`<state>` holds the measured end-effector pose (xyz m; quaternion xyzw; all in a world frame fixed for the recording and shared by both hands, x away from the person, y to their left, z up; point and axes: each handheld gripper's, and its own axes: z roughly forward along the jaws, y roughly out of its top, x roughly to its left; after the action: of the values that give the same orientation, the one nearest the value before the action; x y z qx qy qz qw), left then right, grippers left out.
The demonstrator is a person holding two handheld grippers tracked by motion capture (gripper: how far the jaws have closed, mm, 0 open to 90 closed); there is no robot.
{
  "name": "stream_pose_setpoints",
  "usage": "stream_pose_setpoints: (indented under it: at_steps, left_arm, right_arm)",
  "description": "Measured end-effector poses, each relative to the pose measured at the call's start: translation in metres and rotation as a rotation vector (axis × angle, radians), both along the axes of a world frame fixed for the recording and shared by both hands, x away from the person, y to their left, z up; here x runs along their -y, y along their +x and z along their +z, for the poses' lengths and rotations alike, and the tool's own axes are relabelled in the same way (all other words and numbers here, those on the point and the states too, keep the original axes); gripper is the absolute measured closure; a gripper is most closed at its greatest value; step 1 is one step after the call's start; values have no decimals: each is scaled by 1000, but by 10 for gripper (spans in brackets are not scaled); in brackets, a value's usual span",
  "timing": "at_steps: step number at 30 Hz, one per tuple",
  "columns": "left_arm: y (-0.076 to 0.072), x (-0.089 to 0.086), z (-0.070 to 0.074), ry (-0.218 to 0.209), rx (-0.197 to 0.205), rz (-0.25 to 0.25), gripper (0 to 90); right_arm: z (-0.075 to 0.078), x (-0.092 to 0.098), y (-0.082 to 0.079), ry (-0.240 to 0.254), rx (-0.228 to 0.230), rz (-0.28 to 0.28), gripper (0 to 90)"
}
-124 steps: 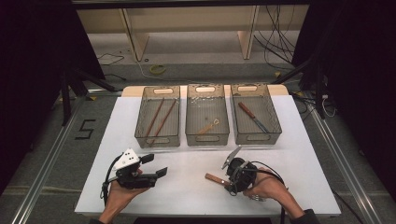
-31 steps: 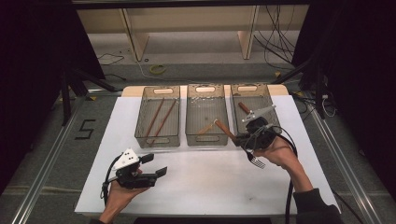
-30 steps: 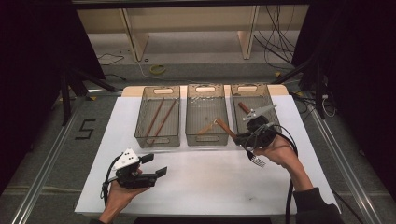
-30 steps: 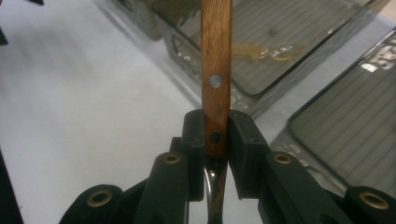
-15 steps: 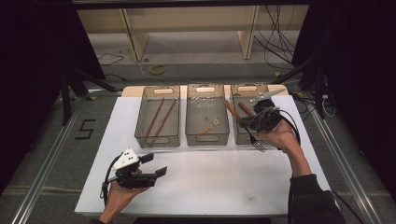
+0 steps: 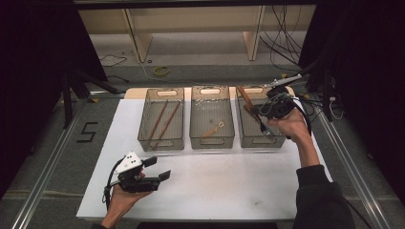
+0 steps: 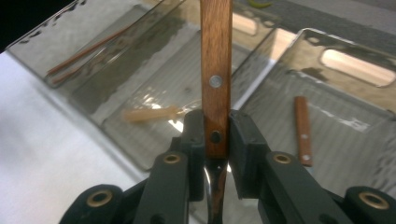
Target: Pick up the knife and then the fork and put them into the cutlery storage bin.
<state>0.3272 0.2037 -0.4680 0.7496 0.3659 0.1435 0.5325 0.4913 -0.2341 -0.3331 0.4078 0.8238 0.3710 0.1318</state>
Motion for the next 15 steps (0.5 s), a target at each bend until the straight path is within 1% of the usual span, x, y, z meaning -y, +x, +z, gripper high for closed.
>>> stream_pose_setpoints:
  at_steps: [4, 6, 10, 11, 15]
  left_arm:
    - [0, 0, 0, -3, 0, 1, 220]
    - [0, 0, 0, -2, -1, 1, 220]
    - [0, 0, 0, 1, 0, 0, 220]
    - [0, 0, 0, -1, 0, 0, 220]
    - [0, -1, 0, -3, -1, 2, 220]
  right_arm:
    - [-1, 8, 11, 10, -1, -50, 780]
    - [-2, 12, 16, 12, -1, -65, 780]
    - [-4, 17, 25, 0, 8, -105, 780]
    - [-5, 18, 27, -1, 15, -112, 780]
    - [-8, 21, 32, -8, 13, -130, 780]
